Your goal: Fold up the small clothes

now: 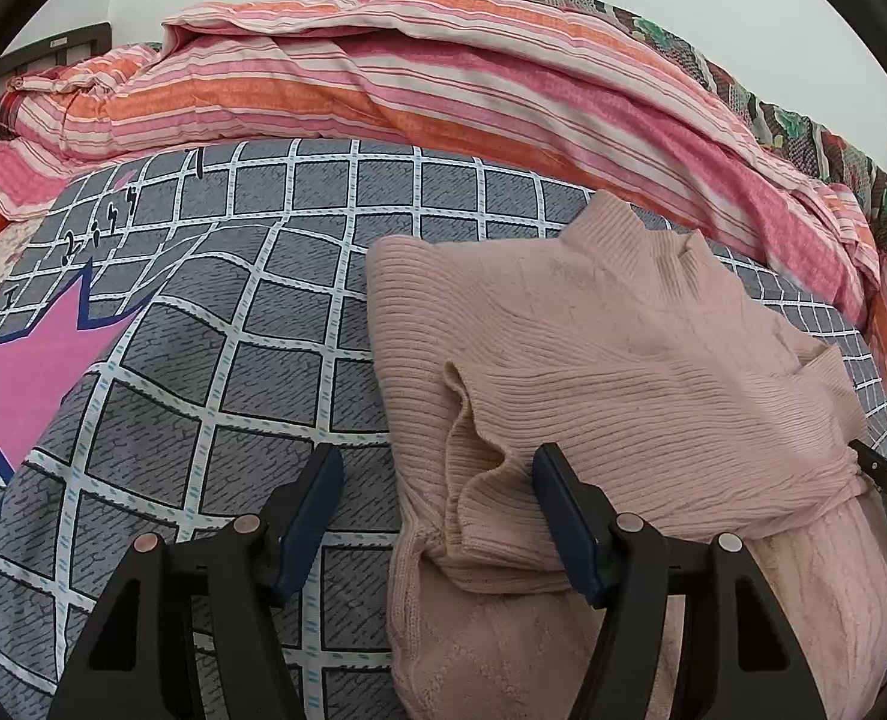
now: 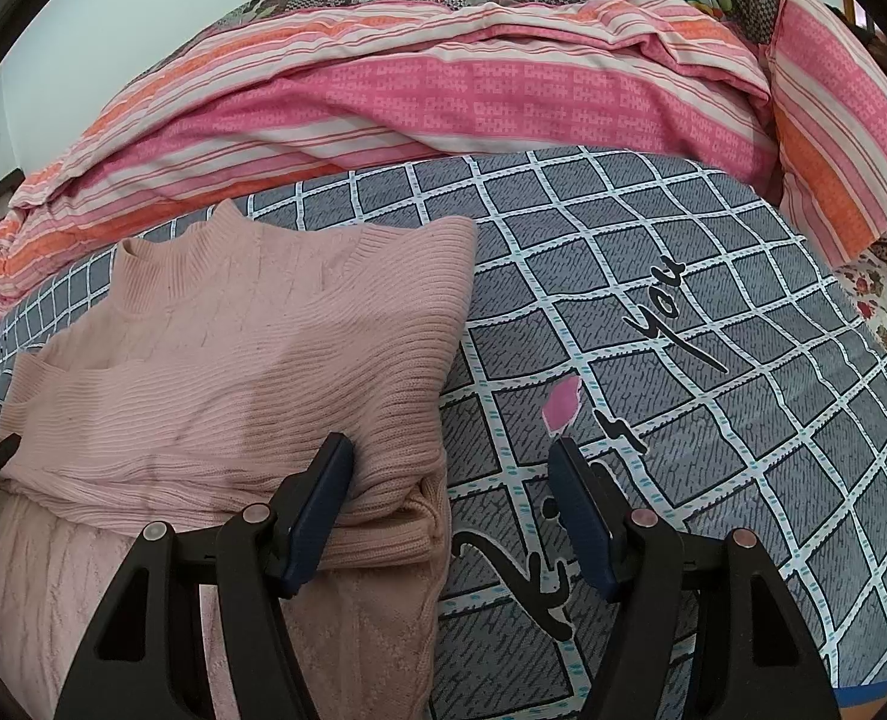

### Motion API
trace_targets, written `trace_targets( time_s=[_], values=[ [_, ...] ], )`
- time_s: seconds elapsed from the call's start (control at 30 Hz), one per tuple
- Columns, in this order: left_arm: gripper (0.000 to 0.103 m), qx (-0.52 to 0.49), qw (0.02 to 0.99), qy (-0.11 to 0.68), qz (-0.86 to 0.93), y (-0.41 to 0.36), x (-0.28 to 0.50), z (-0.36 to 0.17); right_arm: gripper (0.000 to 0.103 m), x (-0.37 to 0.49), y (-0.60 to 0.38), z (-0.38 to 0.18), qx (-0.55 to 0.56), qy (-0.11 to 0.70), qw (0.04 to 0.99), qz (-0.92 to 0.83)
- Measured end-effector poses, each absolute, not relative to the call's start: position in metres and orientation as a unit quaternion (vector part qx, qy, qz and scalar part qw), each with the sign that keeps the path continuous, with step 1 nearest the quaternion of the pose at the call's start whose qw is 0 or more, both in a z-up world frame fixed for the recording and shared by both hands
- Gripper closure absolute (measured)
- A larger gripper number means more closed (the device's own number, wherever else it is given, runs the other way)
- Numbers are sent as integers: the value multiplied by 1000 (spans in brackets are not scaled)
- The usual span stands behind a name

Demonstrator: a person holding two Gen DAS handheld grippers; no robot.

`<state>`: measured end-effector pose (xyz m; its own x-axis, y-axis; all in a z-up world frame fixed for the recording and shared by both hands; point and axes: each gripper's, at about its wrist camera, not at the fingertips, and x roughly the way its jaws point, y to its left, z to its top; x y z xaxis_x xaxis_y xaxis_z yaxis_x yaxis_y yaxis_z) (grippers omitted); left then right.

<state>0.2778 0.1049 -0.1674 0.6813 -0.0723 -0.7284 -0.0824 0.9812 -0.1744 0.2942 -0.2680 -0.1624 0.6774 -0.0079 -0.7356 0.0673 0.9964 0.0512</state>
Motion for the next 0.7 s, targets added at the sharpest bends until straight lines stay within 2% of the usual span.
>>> trace_targets(
  time_s=[0.7],
  values=[
    [39,-98,911,400,3,104,278,-167,37,295,-269,-163,40,401,915,-19]
  ],
)
